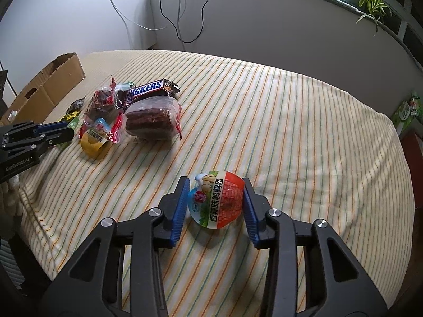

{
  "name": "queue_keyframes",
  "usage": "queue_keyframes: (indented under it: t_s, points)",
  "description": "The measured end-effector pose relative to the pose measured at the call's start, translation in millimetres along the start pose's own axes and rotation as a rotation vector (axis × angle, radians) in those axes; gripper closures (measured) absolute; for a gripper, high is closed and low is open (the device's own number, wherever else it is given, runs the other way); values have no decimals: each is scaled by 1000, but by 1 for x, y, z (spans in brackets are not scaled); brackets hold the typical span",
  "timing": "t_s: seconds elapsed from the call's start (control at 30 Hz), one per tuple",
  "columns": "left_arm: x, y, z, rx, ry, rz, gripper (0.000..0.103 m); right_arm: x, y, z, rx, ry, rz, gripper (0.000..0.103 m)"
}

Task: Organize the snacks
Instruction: 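Carry the candy egg and green packet toward the cardboard box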

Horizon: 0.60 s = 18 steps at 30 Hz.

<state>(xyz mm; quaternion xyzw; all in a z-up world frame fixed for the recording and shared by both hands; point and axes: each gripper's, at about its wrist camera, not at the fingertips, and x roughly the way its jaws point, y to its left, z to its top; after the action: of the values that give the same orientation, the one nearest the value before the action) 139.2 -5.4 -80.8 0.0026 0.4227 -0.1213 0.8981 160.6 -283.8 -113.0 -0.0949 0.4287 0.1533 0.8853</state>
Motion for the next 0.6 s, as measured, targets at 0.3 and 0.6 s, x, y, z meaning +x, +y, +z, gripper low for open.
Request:
queue_keyframes:
  t_s: [0.3, 0.6]
  points:
    - [-31, 3, -2, -27, -69, -7, 83, -27, 8, 6, -15, -53, 15, 63]
    - [-62, 12, -6, -47, -139, 14, 83, -45, 42, 20, -71, -96, 46, 63]
